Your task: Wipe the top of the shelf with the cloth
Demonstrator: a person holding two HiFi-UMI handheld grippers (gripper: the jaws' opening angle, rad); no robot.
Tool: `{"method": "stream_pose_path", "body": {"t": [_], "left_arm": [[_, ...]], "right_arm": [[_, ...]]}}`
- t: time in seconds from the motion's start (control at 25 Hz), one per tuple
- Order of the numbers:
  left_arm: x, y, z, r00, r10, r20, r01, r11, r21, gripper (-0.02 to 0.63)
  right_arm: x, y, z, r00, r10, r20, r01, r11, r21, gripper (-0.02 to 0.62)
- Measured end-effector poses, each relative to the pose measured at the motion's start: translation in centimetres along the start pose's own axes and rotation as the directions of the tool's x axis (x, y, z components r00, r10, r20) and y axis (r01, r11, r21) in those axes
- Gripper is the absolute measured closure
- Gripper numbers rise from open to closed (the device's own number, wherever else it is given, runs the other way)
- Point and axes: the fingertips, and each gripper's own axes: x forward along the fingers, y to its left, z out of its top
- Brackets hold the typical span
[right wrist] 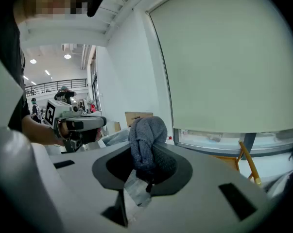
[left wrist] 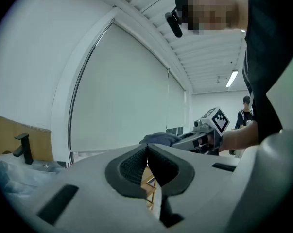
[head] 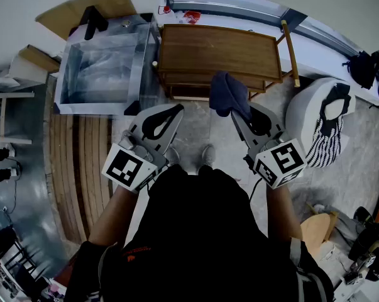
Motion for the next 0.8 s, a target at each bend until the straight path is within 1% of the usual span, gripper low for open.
{"method": "stream_pose_path", "body": {"t": [0.32, 0.44, 0.6, 0.8], "left_arm": [[0.4, -0.5, -0.1, 1.0, 0.005, 0.0, -0.005, 1.0, 0.006, 0.586], [0.9, -1.1, -0.2, 1.0, 0.011, -0.003, -0.011, 1.0, 0.01, 0.586], [1.8, -2.1, -0.1, 1.0, 0.026, -0.001, -0.026, 1.0, 0.017, 0.586], [3.0, -3.5, -0.5, 0.998, 0.061, -0.004, -0.061, 0.998, 0.005, 0.586]], "right_arm": [[-0.6, -0.8, -0.1, 0.999, -0.013, 0.032, 0.012, 0.999, 0.033, 0.509], [-1.3, -1.1, 0.0, 0.999, -0.002, 0.041, 0.001, 1.0, 0.03, 0.509], [-2.6, -2.1, -0.5, 0.999, 0.013, 0.041, -0.014, 1.0, 0.023, 0.509], [-4.4, -4.2, -1.2, 0.999, 0.024, 0.039, -0.025, 0.999, 0.029, 0.509]]}}
